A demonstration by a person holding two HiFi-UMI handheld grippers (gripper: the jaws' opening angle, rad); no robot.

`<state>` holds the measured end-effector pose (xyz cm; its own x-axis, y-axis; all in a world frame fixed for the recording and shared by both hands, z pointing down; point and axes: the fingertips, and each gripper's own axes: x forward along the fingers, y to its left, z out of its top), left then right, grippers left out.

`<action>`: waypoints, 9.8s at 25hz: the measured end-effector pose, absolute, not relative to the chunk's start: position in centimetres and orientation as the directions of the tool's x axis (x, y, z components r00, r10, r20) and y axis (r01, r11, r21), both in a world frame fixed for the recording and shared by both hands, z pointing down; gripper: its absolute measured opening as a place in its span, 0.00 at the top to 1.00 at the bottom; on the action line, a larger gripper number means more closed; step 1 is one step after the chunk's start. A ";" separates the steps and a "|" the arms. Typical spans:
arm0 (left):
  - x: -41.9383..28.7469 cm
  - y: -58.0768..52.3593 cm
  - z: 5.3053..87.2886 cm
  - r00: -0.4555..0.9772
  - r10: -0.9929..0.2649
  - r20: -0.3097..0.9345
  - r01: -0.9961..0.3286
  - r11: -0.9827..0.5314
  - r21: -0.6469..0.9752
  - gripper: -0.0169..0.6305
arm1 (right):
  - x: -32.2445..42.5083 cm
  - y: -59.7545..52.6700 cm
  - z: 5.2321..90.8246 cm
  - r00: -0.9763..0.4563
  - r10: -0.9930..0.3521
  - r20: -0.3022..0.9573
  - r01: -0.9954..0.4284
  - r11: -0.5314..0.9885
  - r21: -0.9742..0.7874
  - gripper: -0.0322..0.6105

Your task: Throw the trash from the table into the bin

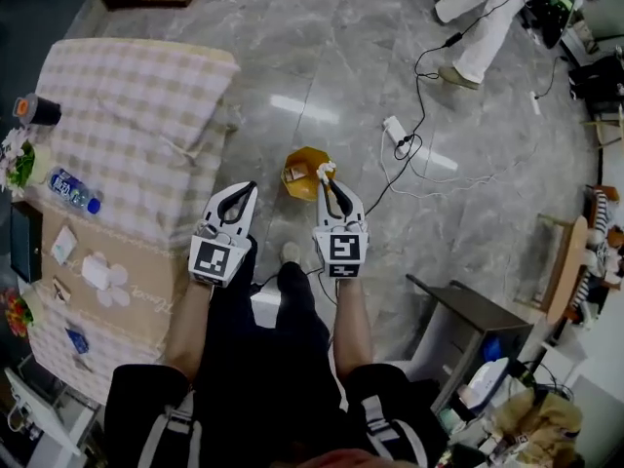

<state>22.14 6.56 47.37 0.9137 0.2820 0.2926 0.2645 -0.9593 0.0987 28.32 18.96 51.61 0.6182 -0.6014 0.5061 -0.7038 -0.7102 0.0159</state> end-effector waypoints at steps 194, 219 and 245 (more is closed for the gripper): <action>-10.5 -32.7 50.6 0.740 -0.568 0.361 -0.653 -0.737 0.178 0.97 | 0.1 -38.2 60.1 -0.222 -0.765 0.604 -0.975 0.188 -0.120 0.45; 5.4 -18.7 44.4 0.925 -0.278 0.261 -0.307 -0.948 0.079 0.97 | 18.7 -16.1 49.1 0.179 -0.872 0.456 -0.969 -0.236 -0.071 0.45; 25.7 7.9 46.6 0.930 0.257 0.263 0.240 -0.966 0.097 0.97 | 34.0 21.3 52.8 0.633 -0.572 0.522 -0.644 -0.763 -0.054 0.45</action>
